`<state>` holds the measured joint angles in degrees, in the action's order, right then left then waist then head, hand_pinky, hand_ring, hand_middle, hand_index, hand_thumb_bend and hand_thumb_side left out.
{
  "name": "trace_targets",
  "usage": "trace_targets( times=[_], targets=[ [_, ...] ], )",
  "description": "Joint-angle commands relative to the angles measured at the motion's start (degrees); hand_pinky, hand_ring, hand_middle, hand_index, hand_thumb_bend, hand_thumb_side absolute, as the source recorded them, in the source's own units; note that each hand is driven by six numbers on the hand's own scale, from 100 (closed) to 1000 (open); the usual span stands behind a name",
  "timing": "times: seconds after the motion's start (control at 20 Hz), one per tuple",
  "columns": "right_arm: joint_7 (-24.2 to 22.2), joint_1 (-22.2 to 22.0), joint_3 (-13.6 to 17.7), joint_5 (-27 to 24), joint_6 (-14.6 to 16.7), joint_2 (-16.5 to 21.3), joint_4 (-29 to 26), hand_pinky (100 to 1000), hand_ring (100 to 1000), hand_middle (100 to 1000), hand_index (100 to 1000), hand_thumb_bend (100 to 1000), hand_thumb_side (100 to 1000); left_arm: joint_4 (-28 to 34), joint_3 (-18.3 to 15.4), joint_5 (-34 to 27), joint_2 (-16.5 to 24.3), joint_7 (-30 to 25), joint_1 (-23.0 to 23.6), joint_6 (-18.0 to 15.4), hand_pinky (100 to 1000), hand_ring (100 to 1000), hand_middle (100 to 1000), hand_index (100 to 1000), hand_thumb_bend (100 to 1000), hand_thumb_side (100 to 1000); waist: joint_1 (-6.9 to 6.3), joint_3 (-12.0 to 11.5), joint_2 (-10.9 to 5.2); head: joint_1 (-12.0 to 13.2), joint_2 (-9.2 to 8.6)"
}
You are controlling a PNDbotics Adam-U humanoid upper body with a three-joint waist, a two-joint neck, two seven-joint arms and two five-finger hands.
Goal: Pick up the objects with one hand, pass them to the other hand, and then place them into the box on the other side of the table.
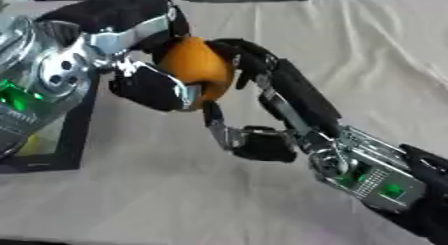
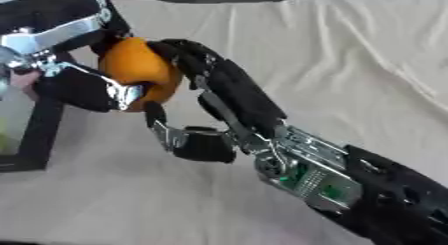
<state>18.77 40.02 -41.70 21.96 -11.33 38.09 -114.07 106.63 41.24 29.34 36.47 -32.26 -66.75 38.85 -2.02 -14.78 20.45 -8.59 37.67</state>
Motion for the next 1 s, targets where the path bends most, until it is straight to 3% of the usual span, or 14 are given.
trace_targets(
  times=[0.05, 0.55, 1.0],
  targets=[
    [0.63, 0.34, 0.56, 0.62, -1.05, 0.77, -0.53, 520, 933, 865, 937, 100, 474, -0.83, -2.04, 2.90, 2.19, -5.32, -0.21, 3.88, 596, 477, 293, 392, 223, 351, 0.02, 0.06, -1.30, 0.46, 0.00],
    [1.03, -0.06, 0.14, 1.56, -2.94, 0.87, -0.53, 521, 934, 867, 937, 100, 476, -3.82, -3.07, 8.05, 4.82, -8.74, 2.21, 1.57, 574, 480, 306, 391, 344, 437, 0.02, 0.12, -1.11, 1.61, -0.27],
    [0.60, -0.45, -0.03, 2.08, -3.02, 0.99, -0.53, 524, 930, 865, 935, 100, 476, -4.32, -7.42, 9.48, 9.30, -7.30, 6.57, 2.22, 572, 481, 299, 389, 313, 411, 0.06, 0.24, -0.92, 4.25, -0.77]
  ],
)
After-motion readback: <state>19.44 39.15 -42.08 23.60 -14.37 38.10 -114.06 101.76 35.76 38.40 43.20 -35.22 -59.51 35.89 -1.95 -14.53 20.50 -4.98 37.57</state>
